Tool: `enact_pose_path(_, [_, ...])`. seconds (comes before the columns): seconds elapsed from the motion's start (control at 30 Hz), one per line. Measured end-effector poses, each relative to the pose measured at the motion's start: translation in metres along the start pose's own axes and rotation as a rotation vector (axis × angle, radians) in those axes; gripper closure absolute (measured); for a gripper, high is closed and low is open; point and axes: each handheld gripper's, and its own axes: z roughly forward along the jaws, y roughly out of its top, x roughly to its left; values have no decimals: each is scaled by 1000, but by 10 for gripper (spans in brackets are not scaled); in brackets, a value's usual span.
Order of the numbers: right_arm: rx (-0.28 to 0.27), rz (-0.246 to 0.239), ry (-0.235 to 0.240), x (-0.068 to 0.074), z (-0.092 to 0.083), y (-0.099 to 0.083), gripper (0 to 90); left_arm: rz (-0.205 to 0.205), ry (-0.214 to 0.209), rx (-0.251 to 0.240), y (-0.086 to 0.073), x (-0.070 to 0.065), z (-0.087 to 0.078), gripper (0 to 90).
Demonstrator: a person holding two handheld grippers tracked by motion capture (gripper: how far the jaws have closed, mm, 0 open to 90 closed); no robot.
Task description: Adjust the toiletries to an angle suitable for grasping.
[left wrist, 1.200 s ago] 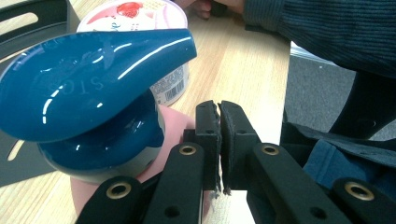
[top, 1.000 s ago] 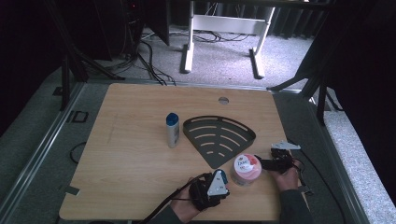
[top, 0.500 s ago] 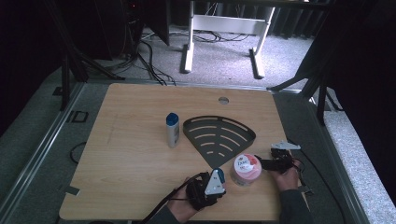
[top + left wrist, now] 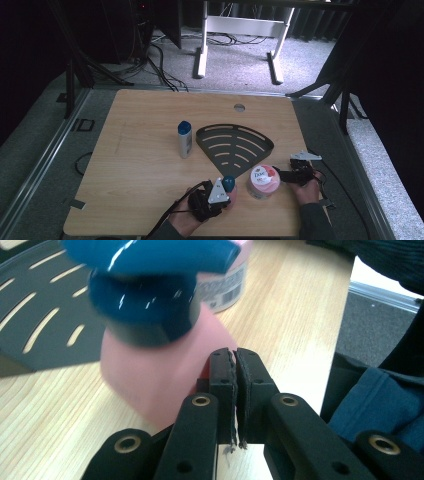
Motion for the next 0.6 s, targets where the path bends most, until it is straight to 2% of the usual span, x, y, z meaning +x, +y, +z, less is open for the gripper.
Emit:
enact_pose_path(0.17, [0, 0, 0, 0, 0, 0, 143, -36, 23, 6, -9, 5, -5, 865])
enact_pose_path(0.3, [0, 0, 0, 0, 0, 0, 143, -49, 72, 27, -13, 8, -9, 865])
enact_pose_path(0.47, [0, 0, 0, 0, 0, 0, 143, -35, 63, 9, -10, 4, -8, 866])
enact_pose_path(0.6, [0, 0, 0, 0, 0, 0, 143, -14, 41, -10, -3, -2, -4, 867])
